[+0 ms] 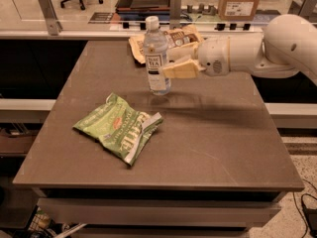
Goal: Knock blue plastic bottle over
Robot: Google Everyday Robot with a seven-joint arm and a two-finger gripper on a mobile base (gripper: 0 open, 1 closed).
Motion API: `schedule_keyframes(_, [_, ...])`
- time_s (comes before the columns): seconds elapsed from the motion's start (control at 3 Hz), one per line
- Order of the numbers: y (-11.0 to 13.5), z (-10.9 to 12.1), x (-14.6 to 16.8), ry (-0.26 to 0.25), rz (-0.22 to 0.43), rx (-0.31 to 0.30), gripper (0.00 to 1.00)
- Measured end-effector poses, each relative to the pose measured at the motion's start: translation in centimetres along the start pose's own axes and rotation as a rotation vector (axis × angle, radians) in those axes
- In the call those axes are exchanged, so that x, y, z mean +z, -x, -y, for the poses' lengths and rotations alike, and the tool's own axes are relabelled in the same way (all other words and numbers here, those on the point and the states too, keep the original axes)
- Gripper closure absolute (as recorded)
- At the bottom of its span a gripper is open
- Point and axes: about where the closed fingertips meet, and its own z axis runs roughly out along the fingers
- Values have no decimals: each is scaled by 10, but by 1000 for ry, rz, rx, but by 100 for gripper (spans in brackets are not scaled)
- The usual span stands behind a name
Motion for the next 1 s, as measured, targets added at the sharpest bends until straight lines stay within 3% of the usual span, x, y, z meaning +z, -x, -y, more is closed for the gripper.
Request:
schedule_keyframes(0.67, [17,8,-25,-50,-196,34,100])
schedule_keyframes(1.0, [21,15,-30,-65,-351,65,100])
